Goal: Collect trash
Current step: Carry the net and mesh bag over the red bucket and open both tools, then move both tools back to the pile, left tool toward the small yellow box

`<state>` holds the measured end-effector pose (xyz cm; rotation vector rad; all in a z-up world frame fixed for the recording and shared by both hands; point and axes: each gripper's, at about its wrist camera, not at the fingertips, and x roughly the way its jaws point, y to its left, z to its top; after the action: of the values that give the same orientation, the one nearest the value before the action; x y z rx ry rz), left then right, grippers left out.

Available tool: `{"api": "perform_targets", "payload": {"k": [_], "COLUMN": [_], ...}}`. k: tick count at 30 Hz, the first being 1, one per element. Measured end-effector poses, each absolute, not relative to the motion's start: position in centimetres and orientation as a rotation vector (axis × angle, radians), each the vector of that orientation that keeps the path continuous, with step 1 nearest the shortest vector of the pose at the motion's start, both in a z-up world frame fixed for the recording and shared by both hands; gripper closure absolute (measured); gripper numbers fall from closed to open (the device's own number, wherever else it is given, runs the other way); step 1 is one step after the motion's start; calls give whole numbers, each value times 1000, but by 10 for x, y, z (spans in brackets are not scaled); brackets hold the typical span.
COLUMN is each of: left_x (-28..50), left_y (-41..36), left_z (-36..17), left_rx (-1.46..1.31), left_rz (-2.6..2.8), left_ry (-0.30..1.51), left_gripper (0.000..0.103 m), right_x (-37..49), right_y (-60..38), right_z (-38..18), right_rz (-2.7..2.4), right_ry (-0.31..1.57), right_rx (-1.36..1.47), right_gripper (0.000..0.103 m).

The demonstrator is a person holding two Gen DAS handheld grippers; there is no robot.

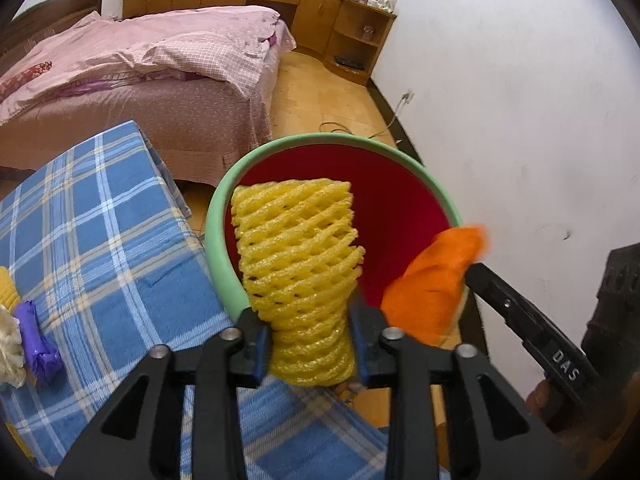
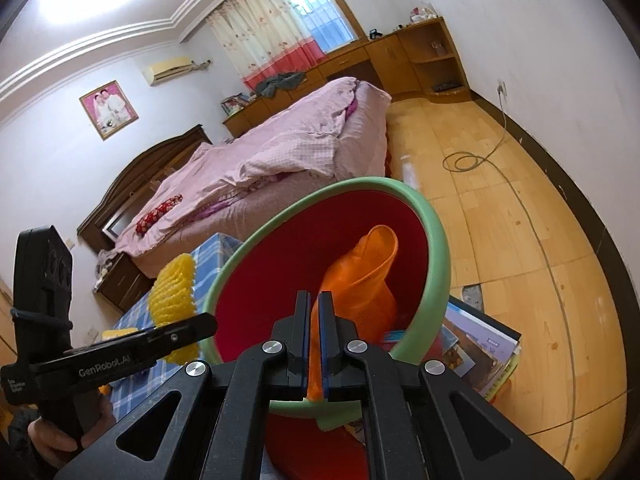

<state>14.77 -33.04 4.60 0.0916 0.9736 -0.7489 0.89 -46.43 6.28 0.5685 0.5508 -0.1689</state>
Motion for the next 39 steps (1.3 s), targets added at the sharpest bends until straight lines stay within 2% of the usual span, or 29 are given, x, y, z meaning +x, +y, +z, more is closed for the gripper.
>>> {"api": "perform_targets", "payload": {"k": [7,11,12,19,24,30,34,39], "left_x": [148,145,144,141,136,126,121,115], "left_y": [-337,-338,-338,-325,-304,-270,-240,-197], "left_z": [41,46,48,57,66,72,74,77], "left_rx": [132,134,133,101,62,41,9,-29], "left_rz": [-712,-732,-733,-730,-713,-657,-604,-521], "left_ry": [970,940,931,933,934,933,945,928], "left_gripper": [56,40,39,39,39,39,39,39], "right_x": [9,5,4,-3,-6,-11,-10,-9], "right_y": [-470,-470,-470,-463,-451,-428,-412,-385], "right_z": [56,57,58,70,81,89,91,94], "right_rz": [-176,-174,-172,-155,-140,-106,-72,-23], "right_ry": [567,559,555,538,537,537,557,575], "right_rx": [605,622,625,609,589,579,574,551], "right_gripper": [92,87,86,82,73,69,61,59]}}
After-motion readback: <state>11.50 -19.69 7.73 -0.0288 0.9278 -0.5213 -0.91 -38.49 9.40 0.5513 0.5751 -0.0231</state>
